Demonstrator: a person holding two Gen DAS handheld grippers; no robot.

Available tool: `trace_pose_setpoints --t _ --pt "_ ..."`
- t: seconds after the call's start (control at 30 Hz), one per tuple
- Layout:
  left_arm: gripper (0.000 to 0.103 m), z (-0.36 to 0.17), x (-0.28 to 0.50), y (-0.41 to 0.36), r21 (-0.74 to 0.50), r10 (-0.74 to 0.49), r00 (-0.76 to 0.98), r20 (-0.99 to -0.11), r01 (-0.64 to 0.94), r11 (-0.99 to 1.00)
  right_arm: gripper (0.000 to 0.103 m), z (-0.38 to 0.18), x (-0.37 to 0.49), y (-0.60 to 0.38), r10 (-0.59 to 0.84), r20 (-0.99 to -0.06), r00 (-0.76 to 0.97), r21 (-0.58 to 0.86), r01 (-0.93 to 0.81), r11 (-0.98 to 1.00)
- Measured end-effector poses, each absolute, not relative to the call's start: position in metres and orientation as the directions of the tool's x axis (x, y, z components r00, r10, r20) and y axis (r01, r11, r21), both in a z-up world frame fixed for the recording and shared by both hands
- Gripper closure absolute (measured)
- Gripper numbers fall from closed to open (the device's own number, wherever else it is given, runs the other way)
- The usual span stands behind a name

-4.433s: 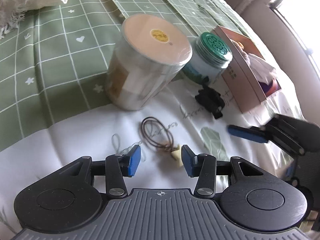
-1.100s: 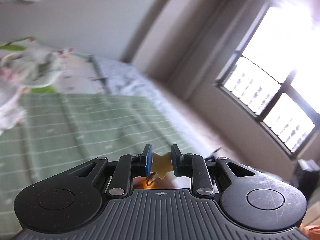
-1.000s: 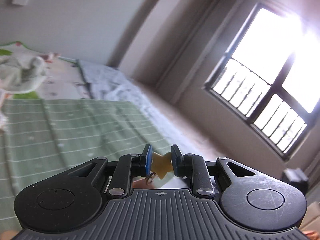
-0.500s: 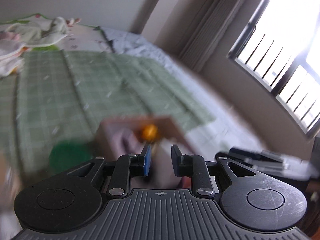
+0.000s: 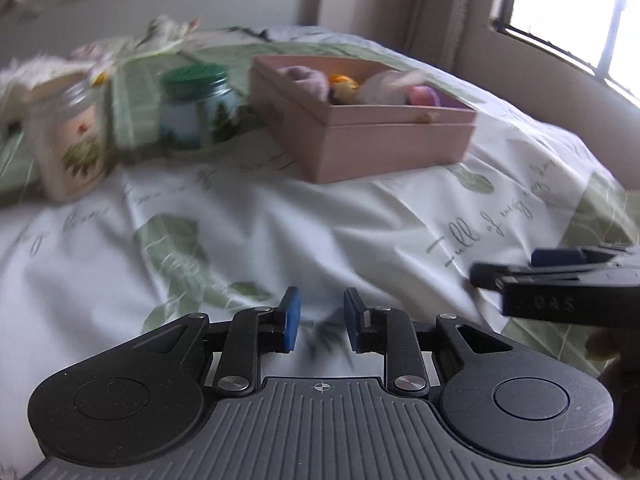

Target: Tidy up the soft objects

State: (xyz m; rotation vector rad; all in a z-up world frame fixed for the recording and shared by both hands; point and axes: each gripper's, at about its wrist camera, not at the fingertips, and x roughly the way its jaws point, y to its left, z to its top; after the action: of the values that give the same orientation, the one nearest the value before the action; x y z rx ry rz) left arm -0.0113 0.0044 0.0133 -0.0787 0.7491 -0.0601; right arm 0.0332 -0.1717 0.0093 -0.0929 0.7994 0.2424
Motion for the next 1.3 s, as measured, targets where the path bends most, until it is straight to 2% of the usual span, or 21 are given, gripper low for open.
trace_pose_setpoints --t 0.1,0.17,0.3,0.63,0.8,1.3 --pt "0.076 0.012 -0.008 -0.002 -0.071 -0.077 0.749 -0.658 0.041 0.997 0.017 0.006 0.03 -0.166 0.132 -0.693 0.709 0.003 -0.18 0.984" --pt "0.076 0.01 -0.01 -0.006 -0.057 -0.076 0.764 -0.64 0.052 0.997 0.0 0.001 0.032 -0.166 0.081 -0.688 0.721 -0.025 -0.134 0.991" --pt "0.076 0.003 -0.009 -0.015 -0.043 -0.059 0.789 -0.612 0.041 0.998 0.0 -0.003 0.037 -0.18 0.093 -0.684 0.724 0.04 -0.089 0.995" --pt "0.076 0.0 -0.005 -0.023 -0.03 -0.027 0.805 -0.593 0.012 0.999 0.0 -0.013 0.031 -0.17 0.079 -0.598 0.797 -0.036 -0.126 0.991" --pt "0.076 -0.001 -0.005 -0.022 -0.03 -0.031 0.807 -0.59 0.016 0.999 0.0 -0.014 0.03 -0.178 0.114 -0.594 0.796 0.021 -0.126 0.992" --pt "0.076 -0.002 -0.006 -0.023 -0.009 -0.022 0.811 -0.585 0.021 1.0 0.0 -0.014 0.028 -0.175 0.104 -0.59 0.801 0.008 -0.123 0.992"
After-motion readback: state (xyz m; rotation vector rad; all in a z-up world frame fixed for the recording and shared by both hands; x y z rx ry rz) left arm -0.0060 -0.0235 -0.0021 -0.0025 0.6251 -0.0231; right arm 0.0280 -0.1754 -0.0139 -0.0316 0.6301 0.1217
